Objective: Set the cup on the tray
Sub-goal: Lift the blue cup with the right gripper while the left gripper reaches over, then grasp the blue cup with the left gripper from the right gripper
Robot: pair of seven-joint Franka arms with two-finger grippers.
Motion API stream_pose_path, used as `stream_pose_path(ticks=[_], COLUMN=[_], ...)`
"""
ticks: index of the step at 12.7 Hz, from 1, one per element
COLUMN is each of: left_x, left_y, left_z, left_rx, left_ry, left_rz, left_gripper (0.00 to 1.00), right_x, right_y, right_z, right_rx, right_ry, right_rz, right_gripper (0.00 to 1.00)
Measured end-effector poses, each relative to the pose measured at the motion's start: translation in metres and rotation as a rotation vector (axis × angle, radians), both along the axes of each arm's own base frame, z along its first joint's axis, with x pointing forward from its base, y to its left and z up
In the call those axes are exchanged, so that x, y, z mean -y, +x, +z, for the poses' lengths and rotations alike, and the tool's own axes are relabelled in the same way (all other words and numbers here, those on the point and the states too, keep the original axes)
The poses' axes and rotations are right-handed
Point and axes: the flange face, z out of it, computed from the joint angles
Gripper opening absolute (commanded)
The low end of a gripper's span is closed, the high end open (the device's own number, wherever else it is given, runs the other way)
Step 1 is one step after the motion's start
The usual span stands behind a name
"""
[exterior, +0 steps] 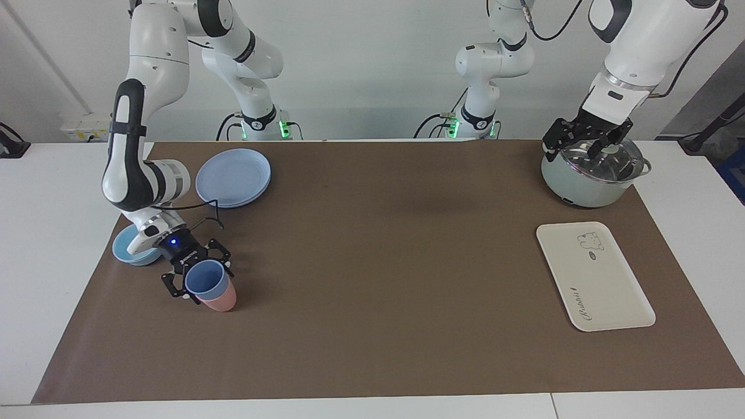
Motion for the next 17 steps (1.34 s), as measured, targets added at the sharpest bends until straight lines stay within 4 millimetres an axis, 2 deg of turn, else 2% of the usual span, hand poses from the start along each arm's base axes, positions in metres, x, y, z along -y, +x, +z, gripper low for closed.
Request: stream_pose_path(ticks=[5, 7, 10, 13, 14, 16, 17], left_x=[0.0, 0.0, 0.007, 0.034, 0.049, 0.101, 0.134], left_y=[0.0, 0.001, 0.004, 0.011, 0.014, 0.017, 0.014], left_z=[0.0, -0.001, -0.01, -0.018, -0.018, -0.017, -0.02], left_rx=[0.0, 0.005, 0.03, 0.096, 0.118, 0.168, 0.188], left_ry=[0.0, 0.0, -0.055, -0.304, -0.384, -0.539, -0.586], left_rz=[0.0, 0.0, 0.0, 0.074, 0.127, 0.233, 0.258], left_gripper=[1.0, 1.0, 1.0, 0.98, 0.98, 0.98, 0.9], right_x=[0.001, -0.001, -0.005, -0.004, -0.006, -0.018, -0.032], right_y=[0.008, 0.013, 0.016, 0.013, 0.011, 0.006, 0.004], right_z=[0.01, 0.03, 0.078, 0.126, 0.142, 0.17, 0.184], right_rx=[0.015, -0.016, -0.083, -0.151, -0.177, -0.226, -0.254], right_ry=[-0.008, -0.066, -0.142, -0.254, -0.29, -0.339, -0.374], right_rz=[0.001, 0.026, 0.069, 0.106, 0.11, 0.126, 0.135], right_gripper=[0.0, 0.0, 0.0, 0.0, 0.0, 0.0, 0.0])
